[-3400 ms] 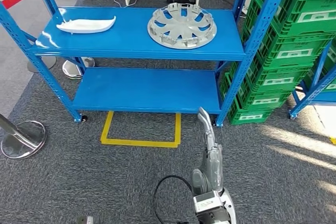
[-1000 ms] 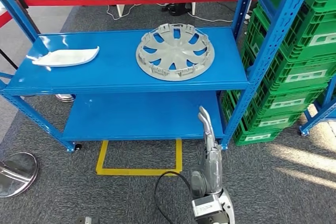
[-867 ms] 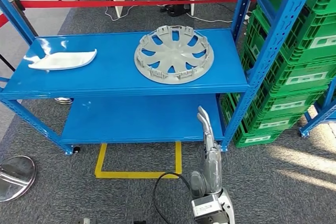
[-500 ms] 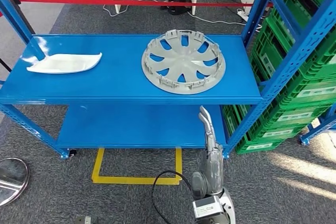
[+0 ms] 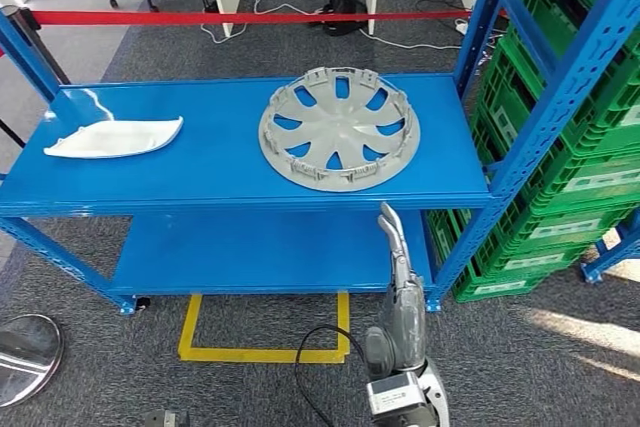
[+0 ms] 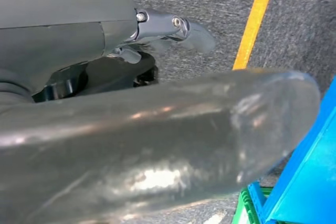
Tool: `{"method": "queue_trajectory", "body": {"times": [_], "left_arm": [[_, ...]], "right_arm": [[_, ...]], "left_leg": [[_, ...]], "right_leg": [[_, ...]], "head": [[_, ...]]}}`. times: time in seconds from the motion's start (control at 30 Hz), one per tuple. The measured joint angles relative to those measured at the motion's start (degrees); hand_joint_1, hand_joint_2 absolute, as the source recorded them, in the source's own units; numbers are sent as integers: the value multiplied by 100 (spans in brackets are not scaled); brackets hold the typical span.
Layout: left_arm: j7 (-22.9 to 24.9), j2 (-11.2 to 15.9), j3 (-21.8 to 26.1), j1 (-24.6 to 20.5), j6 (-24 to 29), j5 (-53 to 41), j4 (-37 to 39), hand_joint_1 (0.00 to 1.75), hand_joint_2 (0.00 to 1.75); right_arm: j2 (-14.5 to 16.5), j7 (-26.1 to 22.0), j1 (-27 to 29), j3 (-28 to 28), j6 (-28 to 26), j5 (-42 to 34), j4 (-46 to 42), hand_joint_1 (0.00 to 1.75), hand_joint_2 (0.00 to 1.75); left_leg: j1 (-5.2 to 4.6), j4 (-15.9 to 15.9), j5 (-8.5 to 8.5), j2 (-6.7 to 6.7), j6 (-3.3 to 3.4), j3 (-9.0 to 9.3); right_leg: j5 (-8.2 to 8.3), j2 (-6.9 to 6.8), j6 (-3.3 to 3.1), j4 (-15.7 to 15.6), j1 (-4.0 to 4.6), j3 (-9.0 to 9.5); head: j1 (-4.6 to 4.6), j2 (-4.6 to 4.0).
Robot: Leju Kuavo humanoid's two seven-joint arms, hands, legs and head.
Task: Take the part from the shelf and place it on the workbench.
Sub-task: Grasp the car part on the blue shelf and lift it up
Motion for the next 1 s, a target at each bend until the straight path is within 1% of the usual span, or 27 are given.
{"method": "queue_trajectory", "body": {"times": [0.03,0.07,0.1,0.13,0.17,0.2,0.23,0.27,0.3,0.33,0.37,0.4,0.43,0.47,0.5,0.57,0.6,0.63,0.67,0.73,0.87,0.93,1.0], "left_arm": [[0,1,0,0,5,0,0,0,0],[2,2,0,2,14,0,0,0,0],[6,2,1,4,30,0,0,0,0],[10,3,2,4,35,1,0,0,0],[11,4,3,2,16,7,0,0,0],[10,6,4,-1,-26,20,0,0,0],[7,3,6,-5,-86,34,1,0,0],[3,1,8,-14,-139,48,1,0,0],[1,-4,10,-20,-177,57,2,0,0],[-3,-8,12,-23,-207,59,2,0,0],[-11,-8,14,-21,-236,60,2,0,0],[-19,-9,16,-10,-268,60,2,0,0],[-25,-10,18,-3,-299,60,2,0,0],[-30,-10,20,2,-320,59,2,0,0],[-31,-11,22,6,-330,59,2,0,0],[-27,-11,24,10,-319,59,2,0,0],[-20,-11,25,14,-296,59,2,0,0],[-9,-11,25,17,-266,59,2,0,0],[2,-11,26,19,-239,59,2,0,0],[13,-12,26,19,-211,59,2,0,0],[13,-12,26,19,-211,59,2,0,0],[15,-12,27,20,-207,59,2,0,0],[26,-12,30,20,-194,63,2,0,0]], "right_arm": [[0,1,1,1,0,0,0,0,0],[0,1,2,1,0,0,0,0,0],[0,1,3,0,0,1,0,0,0],[0,1,3,0,-1,2,0,0,0],[0,1,3,0,-1,5,0,0,0],[0,2,3,0,-2,9,0,0,0],[0,2,3,0,-2,12,-1,0,0],[0,3,2,-1,-2,14,-1,0,0],[0,5,2,-2,-2,15,-2,0,0],[0,6,2,-3,-1,16,-2,0,0],[0,7,2,-5,-1,16,-1,0,0],[0,8,1,-6,1,17,-1,0,0],[0,7,-3,-7,0,18,-2,0,0],[0,7,-7,-8,-1,19,-3,0,0],[0,6,-9,-8,-1,20,-3,0,0],[0,5,-4,-8,-2,20,-3,0,0],[0,5,0,-8,-2,20,-2,0,0],[-1,5,4,-8,-3,20,-2,0,0],[-1,5,6,-8,-3,20,-2,0,0],[-2,5,6,-8,-4,20,-2,0,0],[-2,5,6,-8,-4,20,-2,0,0],[-2,5,6,-8,-4,20,-2,0,0],[-2,5,6,-8,-4,21,-2,0,0]], "left_leg": [[6,399,-169,2,-19,-205],[14,727,-273,3,-33,-384],[22,891,-263,5,-44,-488],[30,835,-142,7,-52,-483],[39,570,63,11,-58,-368],[51,184,296,19,-68,-182],[56,-192,442,26,-83,7],[62,-485,520,29,-68,148],[63,-651,522,29,-38,222],[59,-712,471,23,14,236],[64,-732,437,12,88,241],[64,-742,407,4,144,262],[64,-750,377,-2,197,298],[62,-753,351,-5,239,345],[55,-754,333,-1,267,386],[39,-750,297,15,300,455],[30,-747,279,20,306,494],[26,-746,258,19,308,532],[23,-744,241,16,307,564],[23,-744,220,7,303,592],[23,-744,220,7,303,593],[23,-744,214,5,301,600],[24,-744,188,-3,294,637]], "right_leg": [[-2,-6,-12,-4,-5,0],[-4,-8,-16,-4,-8,-1],[-8,-6,-17,-4,-14,3],[-13,-3,-12,-4,-21,13],[-23,2,2,-3,-34,30],[-37,8,25,-3,-48,52],[-57,13,56,1,-44,65],[-75,19,89,8,-35,67],[-92,22,121,-3,-18,60],[-90,24,158,7,-2,61],[-89,22,188,13,-2,71],[-91,12,217,28,-8,76],[-118,2,242,119,-15,58],[-199,-7,253,274,-16,-23],[-332,-14,263,566,-16,-190],[-635,-15,275,1310,-10,-641],[-705,-15,276,1587,-10,-842],[-677,-15,271,1682,-9,-952],[-617,-14,264,1694,-9,-1009],[-507,-14,256,1588,-8,-999],[-502,-14,255,1583,-8,-997],[-468,-14,253,1540,-8,-983],[-299,-15,242,1304,-8,-901]], "head": [[-8,0],[-6,0],[-9,0],[-8,0],[-8,0],[-10,0],[-16,0],[-32,0],[-29,0],[-24,1],[-8,1],[18,1],[25,1],[39,0],[52,0],[76,0],[81,0],[82,0],[81,0],[83,0],[83,0],[84,0],[86,0]]}}
